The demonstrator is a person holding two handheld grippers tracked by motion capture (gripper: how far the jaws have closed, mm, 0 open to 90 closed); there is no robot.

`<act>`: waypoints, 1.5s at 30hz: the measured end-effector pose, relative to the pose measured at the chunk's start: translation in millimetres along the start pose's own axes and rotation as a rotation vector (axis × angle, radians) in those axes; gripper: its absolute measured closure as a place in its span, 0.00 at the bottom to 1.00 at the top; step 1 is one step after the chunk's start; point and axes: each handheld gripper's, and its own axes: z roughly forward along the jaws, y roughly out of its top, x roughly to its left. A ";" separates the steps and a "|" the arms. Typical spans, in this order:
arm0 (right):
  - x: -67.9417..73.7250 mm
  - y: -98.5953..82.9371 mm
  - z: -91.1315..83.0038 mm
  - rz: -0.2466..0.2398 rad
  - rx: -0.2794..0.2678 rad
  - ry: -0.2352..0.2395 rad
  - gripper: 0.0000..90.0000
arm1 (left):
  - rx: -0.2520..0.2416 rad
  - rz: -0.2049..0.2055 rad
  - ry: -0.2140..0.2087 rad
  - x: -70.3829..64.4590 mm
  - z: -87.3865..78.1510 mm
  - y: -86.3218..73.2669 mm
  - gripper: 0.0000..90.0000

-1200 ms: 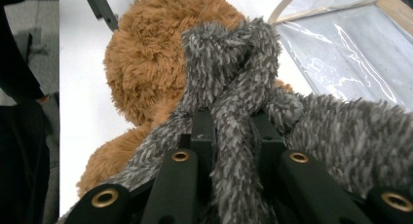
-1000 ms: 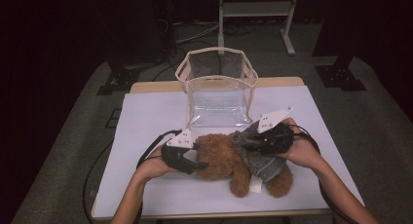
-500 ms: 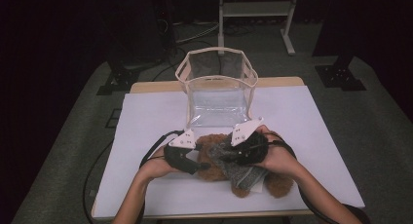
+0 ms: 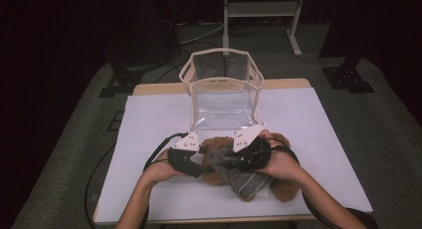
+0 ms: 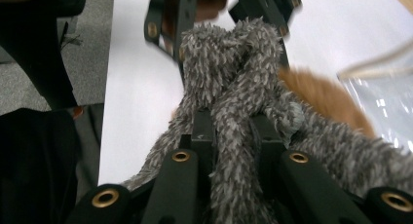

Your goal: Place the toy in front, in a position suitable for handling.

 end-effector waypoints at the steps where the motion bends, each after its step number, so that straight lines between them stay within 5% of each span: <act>1: 0.2 4.5 3.8 -0.004 -0.002 0.002 0.84 | -0.003 0.000 -0.001 0.0 0.3 -0.1 0.43; 7: -10.9 15.7 7.4 -0.001 -0.006 -0.019 0.84 | -0.011 -0.003 0.000 -0.5 -1.4 -1.8 0.43; 14: -25.9 -11.3 -17.9 0.072 0.016 -0.066 0.84 | -0.012 0.002 0.001 0.0 -2.3 -1.3 0.43; 17: -24.0 -20.8 -21.4 0.088 0.015 -0.049 0.84 | -0.010 0.006 -0.010 -1.3 -0.5 -0.1 0.43; 26: -35.4 7.7 -13.2 0.047 0.016 -0.059 0.84 | -0.005 0.015 -0.006 -2.2 -1.3 -1.1 0.43; 31: -54.7 -6.6 -19.4 0.129 0.049 -0.067 0.84 | -0.006 0.007 0.000 -0.6 -3.6 -0.2 0.41; 37: -37.1 -13.0 -15.0 0.118 0.056 -0.025 0.84 | -0.032 -0.016 0.012 -0.4 -6.8 4.4 0.31; 41: -19.0 -9.1 -13.8 0.064 0.090 -0.004 0.84 | -0.010 0.013 -0.032 -5.4 -3.1 2.3 0.37; 45: -15.0 -0.1 -14.2 0.041 0.096 -0.012 0.84 | -0.021 0.026 -0.029 -8.0 -1.2 1.7 0.41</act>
